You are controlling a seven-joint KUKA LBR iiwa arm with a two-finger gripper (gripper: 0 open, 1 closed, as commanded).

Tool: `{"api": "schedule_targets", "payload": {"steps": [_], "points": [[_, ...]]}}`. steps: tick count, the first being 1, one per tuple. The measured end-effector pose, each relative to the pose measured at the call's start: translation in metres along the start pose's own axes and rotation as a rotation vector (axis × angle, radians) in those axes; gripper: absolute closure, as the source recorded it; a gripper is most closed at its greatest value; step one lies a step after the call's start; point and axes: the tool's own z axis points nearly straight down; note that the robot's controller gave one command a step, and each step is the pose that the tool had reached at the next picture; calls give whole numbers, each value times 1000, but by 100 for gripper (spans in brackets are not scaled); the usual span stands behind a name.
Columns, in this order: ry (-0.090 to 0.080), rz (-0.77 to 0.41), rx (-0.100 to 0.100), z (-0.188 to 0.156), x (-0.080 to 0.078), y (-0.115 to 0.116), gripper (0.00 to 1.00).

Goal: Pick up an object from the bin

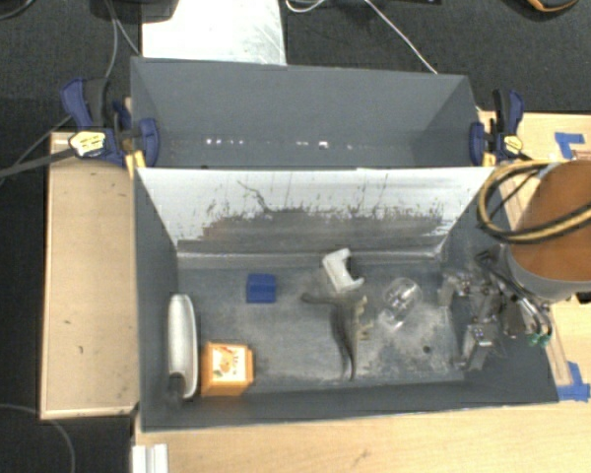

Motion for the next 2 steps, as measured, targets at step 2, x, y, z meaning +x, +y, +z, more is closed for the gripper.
{"api": "schedule_targets", "payload": {"steps": [2], "points": [[-12, -114, -2, -37, -76, 75, 0]]}}
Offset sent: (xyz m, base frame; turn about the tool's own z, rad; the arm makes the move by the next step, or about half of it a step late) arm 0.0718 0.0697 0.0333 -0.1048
